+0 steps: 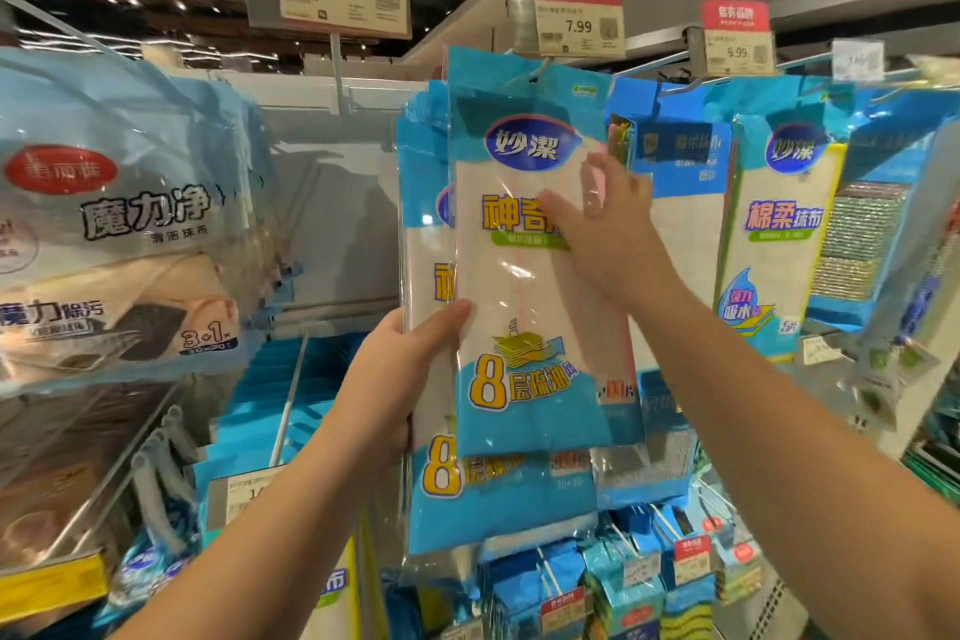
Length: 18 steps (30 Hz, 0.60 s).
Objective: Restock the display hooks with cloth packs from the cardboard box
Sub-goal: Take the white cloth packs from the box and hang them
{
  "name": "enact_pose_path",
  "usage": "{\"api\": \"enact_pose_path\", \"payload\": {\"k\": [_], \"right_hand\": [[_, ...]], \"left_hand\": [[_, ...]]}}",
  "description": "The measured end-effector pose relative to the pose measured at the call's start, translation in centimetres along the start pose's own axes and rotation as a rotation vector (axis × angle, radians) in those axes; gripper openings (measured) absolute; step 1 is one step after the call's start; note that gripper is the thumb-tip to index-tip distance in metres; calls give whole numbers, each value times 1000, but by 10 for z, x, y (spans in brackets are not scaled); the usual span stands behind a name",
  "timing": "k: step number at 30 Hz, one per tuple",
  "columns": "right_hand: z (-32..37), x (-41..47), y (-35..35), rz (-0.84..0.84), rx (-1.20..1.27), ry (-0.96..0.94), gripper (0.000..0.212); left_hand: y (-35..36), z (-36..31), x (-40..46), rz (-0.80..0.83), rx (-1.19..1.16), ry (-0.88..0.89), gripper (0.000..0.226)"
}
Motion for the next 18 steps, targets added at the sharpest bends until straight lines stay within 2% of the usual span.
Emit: {"api": "enact_pose_path", "payload": {"k": [3,7,11,18], "right_hand": [[-13,-29,17,49,-37,30,82],[-18,-23,35,97,-153,26,96],[-21,1,50,162,-183,43,97],[-23,31,82,266,-250,69,95]], "left_hand": [[1,-1,9,-28,11,22,40],[3,-5,18,-20,35,23,39],[-19,-13,17,-70,64,44,29],[-71,-30,-9,-189,201,162,26]]}}
Point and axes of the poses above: each hand's wrist, its own x-axis towards the middle knuckle, its own y-axis out of the palm, z = x × y, the point moved 6 cm from there along x, towards the middle knuckle, and after that the axes turned 15 degrees about -x, right-handed, at the moved point
